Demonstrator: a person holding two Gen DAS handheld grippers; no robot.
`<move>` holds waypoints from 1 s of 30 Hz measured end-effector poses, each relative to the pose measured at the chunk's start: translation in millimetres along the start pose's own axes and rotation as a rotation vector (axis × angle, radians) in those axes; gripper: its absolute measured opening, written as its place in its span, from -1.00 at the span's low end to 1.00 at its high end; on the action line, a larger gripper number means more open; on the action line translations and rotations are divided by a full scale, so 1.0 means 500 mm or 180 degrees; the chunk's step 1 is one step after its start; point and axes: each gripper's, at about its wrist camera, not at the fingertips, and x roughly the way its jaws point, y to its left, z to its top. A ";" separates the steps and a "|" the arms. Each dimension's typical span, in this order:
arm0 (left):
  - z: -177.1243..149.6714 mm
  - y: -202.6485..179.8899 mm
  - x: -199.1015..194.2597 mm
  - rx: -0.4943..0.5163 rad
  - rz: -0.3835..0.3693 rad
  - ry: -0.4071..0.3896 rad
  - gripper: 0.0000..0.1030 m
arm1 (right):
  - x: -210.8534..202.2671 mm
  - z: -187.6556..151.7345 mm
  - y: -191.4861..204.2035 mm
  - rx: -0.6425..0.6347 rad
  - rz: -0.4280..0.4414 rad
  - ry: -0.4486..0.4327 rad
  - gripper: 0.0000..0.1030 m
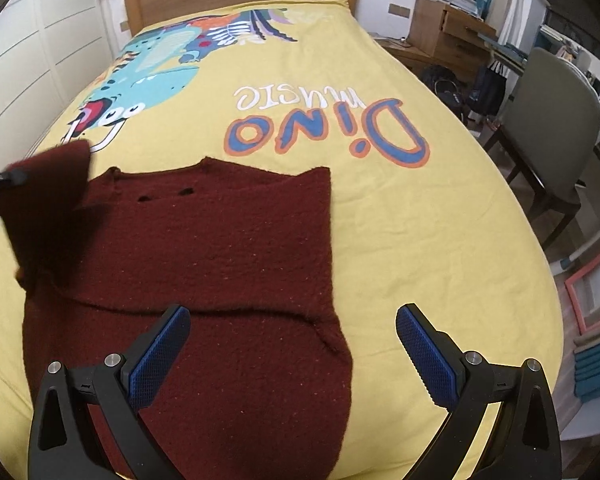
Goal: Fold small clothes
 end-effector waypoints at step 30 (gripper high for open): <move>-0.131 -0.036 0.244 0.0205 0.0801 0.0502 0.70 | 0.091 -0.102 -0.050 0.0259 0.0062 0.0428 0.99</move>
